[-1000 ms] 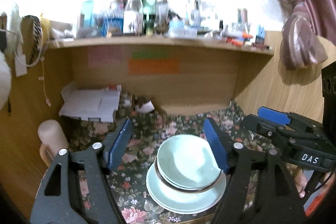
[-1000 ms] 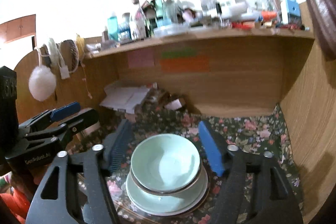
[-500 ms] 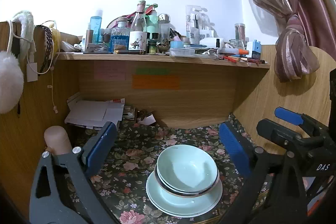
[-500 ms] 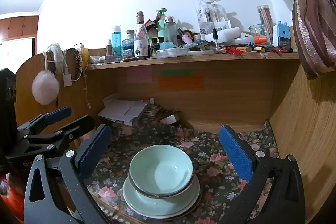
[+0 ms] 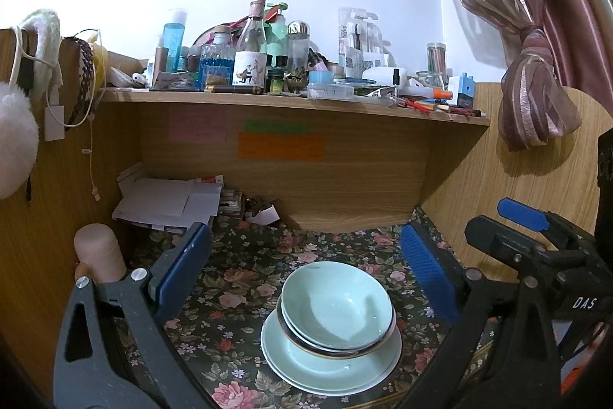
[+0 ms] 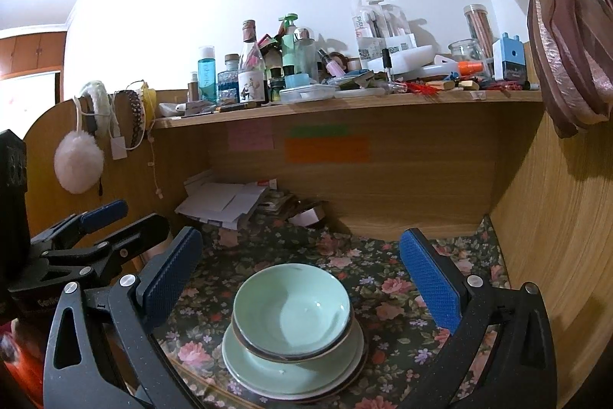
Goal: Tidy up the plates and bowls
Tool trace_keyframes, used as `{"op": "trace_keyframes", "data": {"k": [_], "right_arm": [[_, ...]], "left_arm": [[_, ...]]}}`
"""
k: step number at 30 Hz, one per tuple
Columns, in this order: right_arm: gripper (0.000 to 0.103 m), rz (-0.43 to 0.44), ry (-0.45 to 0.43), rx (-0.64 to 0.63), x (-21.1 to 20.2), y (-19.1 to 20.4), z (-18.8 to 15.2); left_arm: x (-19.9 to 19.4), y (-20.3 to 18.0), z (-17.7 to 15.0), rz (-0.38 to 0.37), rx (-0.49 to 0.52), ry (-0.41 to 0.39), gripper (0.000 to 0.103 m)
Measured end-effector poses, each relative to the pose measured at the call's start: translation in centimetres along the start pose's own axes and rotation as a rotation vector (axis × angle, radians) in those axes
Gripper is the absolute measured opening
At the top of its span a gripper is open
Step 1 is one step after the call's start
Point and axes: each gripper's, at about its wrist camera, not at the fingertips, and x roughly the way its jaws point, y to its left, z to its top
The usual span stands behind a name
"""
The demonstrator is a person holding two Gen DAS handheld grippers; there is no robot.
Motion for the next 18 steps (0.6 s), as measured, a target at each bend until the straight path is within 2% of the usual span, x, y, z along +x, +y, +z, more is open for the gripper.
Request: {"op": "trace_keyframes", "data": {"k": [18], "right_arm": [[0.103, 0.008, 0.012, 0.011, 0.63, -0.51, -0.01]], "left_arm": [[0.39, -0.25, -0.03, -0.001, -0.008, 0.007, 0.1]]}}
